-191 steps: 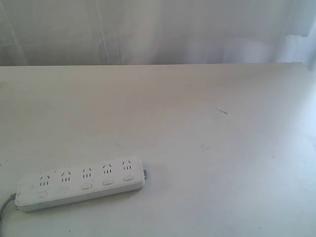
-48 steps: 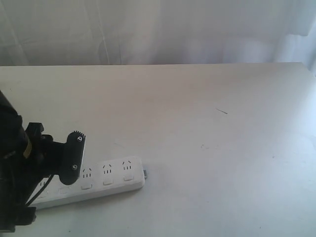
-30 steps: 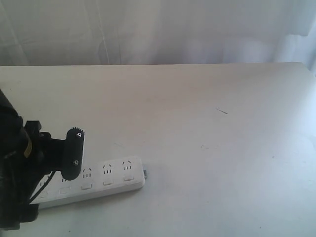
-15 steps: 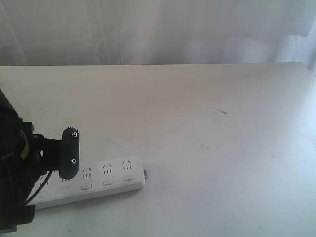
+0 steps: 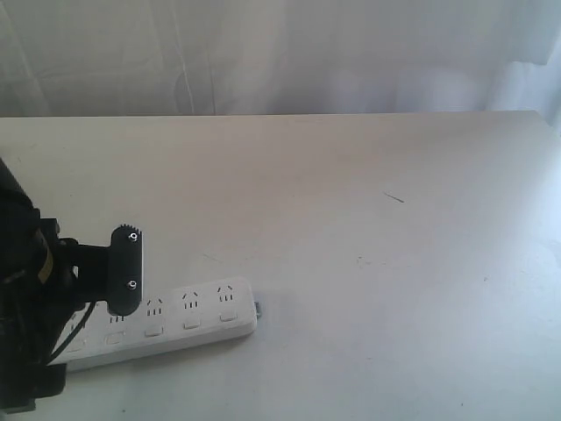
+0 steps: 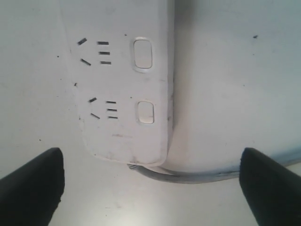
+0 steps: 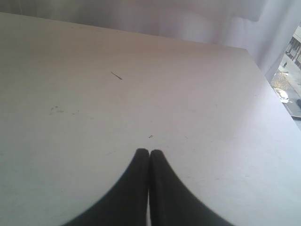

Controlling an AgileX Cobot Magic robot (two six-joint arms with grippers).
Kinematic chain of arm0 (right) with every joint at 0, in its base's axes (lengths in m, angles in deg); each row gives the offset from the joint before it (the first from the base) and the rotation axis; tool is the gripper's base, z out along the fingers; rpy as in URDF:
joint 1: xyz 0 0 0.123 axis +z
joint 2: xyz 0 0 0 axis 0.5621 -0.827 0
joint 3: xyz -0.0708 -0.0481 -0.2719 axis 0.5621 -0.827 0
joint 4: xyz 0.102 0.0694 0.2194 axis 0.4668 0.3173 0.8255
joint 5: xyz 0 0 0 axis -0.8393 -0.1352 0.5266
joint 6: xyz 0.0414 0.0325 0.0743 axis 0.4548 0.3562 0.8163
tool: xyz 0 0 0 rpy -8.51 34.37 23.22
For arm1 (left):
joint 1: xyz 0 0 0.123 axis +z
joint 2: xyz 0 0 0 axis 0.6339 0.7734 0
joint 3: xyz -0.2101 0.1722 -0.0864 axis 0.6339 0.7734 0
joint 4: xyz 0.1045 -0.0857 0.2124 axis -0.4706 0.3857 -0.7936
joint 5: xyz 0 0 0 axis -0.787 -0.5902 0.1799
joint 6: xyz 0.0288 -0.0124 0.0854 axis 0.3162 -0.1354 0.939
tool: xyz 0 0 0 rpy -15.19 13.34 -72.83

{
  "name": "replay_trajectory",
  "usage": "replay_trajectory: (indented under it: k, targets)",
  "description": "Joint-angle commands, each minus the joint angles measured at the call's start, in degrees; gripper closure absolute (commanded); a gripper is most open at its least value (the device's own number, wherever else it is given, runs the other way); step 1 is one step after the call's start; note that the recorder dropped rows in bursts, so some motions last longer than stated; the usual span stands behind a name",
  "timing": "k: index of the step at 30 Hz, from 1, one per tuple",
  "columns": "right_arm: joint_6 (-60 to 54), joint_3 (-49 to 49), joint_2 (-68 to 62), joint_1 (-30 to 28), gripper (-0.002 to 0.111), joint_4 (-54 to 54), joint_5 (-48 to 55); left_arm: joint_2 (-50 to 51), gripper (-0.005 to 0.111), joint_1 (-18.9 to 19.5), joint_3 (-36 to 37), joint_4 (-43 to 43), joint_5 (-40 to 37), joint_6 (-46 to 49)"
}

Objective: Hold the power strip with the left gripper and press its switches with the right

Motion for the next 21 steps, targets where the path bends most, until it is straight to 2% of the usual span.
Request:
replay_trajectory:
  k: [1, 6, 17, 21]
  targets:
    - [0.2, -0.3, 0.4, -0.1, 0.108, 0.0, -0.8, 0.0, 0.001, 0.3, -0.3, -2.7, 0.4, -0.7]
    - [0.2, -0.3, 0.4, -0.1, 0.108, 0.0, -0.8, 0.0, 0.002, 0.3, -0.3, -2.1, 3.4, -0.7]
    - [0.2, -0.3, 0.4, -0.1, 0.108, 0.0, -0.8, 2.3, 0.002, 0.4, -0.3, -2.0, 4.4, 2.8]
    - [0.2, -0.3, 0.4, -0.1, 0.108, 0.0, -0.8, 6.6, 0.002, 2.7, -0.3, -2.2, 8.2, 2.4]
